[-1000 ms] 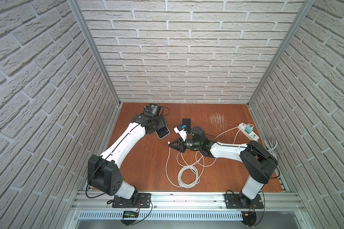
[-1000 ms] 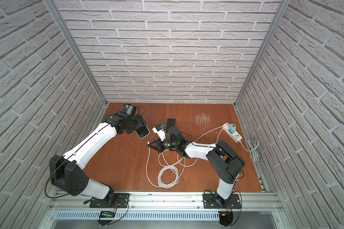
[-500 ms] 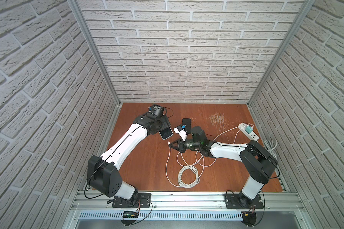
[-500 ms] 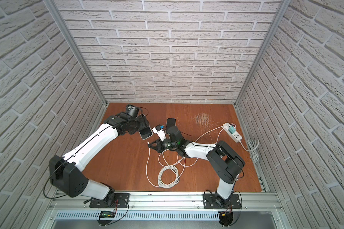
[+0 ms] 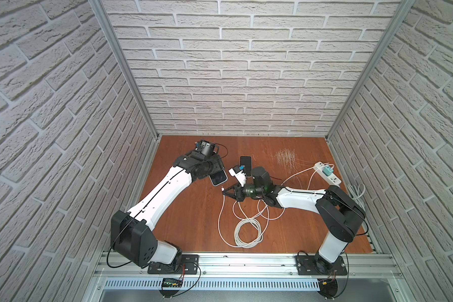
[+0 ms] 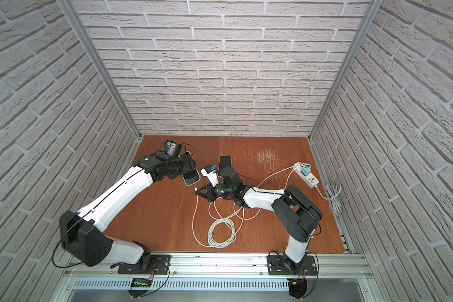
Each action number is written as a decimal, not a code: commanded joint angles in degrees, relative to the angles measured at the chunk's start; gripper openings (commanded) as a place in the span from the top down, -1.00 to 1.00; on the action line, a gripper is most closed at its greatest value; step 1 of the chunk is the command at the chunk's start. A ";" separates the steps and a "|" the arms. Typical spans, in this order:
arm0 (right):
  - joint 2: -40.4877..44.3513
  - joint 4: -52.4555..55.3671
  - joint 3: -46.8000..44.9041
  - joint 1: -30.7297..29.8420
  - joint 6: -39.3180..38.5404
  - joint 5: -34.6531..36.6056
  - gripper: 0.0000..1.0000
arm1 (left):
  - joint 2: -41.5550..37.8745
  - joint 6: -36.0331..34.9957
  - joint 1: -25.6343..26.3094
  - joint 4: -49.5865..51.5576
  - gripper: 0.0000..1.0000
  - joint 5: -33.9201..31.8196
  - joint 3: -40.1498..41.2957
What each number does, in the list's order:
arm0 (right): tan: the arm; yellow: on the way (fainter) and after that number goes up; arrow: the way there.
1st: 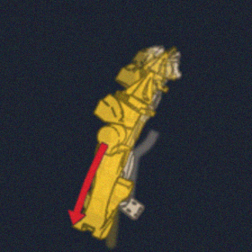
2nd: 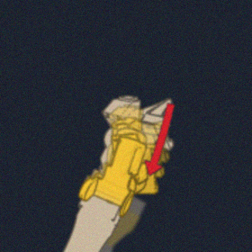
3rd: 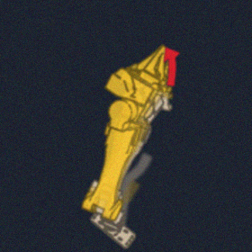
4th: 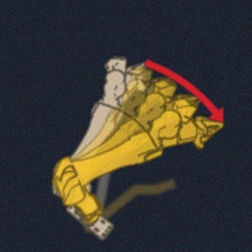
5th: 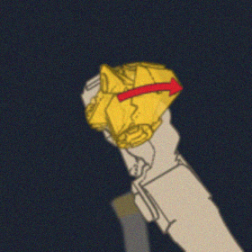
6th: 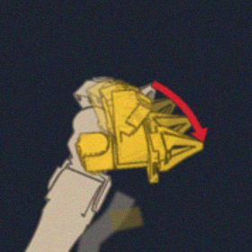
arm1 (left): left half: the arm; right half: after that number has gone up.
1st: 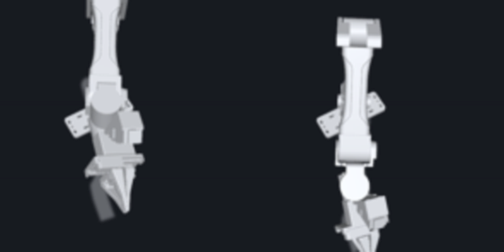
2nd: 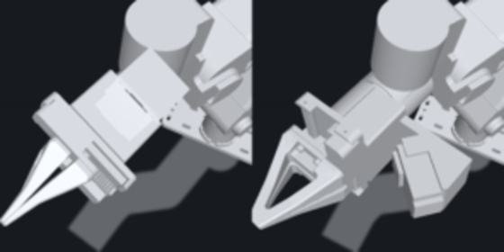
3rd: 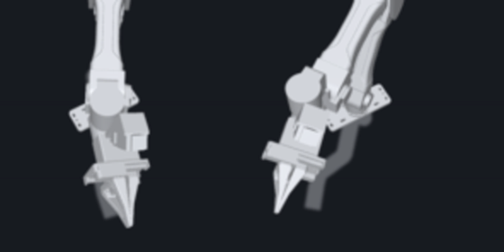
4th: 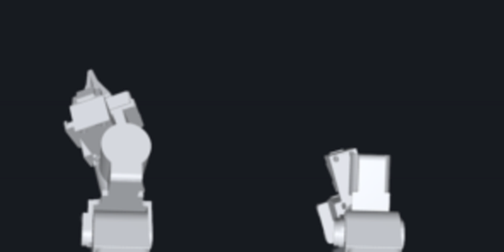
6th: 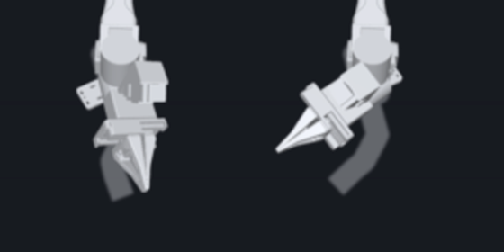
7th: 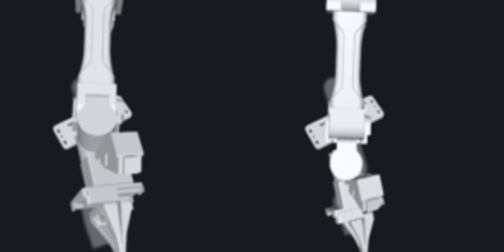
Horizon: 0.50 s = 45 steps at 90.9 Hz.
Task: Plug the charging cable into the phone
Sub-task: Insert the charging cable into the phone.
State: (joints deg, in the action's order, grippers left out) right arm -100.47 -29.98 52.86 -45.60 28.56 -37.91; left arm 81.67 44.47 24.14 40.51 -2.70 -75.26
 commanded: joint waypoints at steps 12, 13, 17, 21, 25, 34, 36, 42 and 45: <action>0.98 -2.47 0.60 -0.27 -0.44 -0.72 0.94 | -1.80 -1.14 0.53 -3.88 1.00 0.82 1.25; 0.97 -2.46 0.59 -0.27 -0.44 -0.69 0.94 | -1.79 -1.14 0.54 -3.96 1.00 0.84 1.25; 0.97 -2.37 0.64 -0.27 -0.46 -0.66 0.94 | -1.78 -1.19 0.63 -4.03 1.00 0.98 1.28; 0.97 -2.30 0.66 -0.27 -0.48 -0.60 0.93 | -1.69 -1.22 0.73 -4.16 1.00 0.94 1.22; 0.97 -2.36 0.66 -0.27 -0.43 -0.59 0.94 | -1.63 -1.23 0.78 -4.13 1.00 0.94 1.26; 0.89 -2.11 0.78 -0.28 -0.52 -0.50 0.94 | -1.67 -1.23 0.81 -4.36 1.00 1.08 1.32; 0.95 -2.08 0.76 -0.30 -0.54 -0.50 0.94 | -1.75 -1.23 0.88 -4.42 1.00 1.13 1.39; 0.97 -2.18 0.67 -0.27 -0.56 -0.50 0.94 | -1.82 -1.23 0.97 -4.57 1.00 1.20 1.70; 0.97 -2.19 0.66 -0.32 -0.52 -0.50 0.93 | -1.78 -1.23 0.99 -4.66 1.00 1.33 1.72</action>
State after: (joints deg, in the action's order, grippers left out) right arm -100.47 -29.98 52.86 -45.60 28.56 -37.95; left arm 81.67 44.36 24.73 40.01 -1.93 -73.97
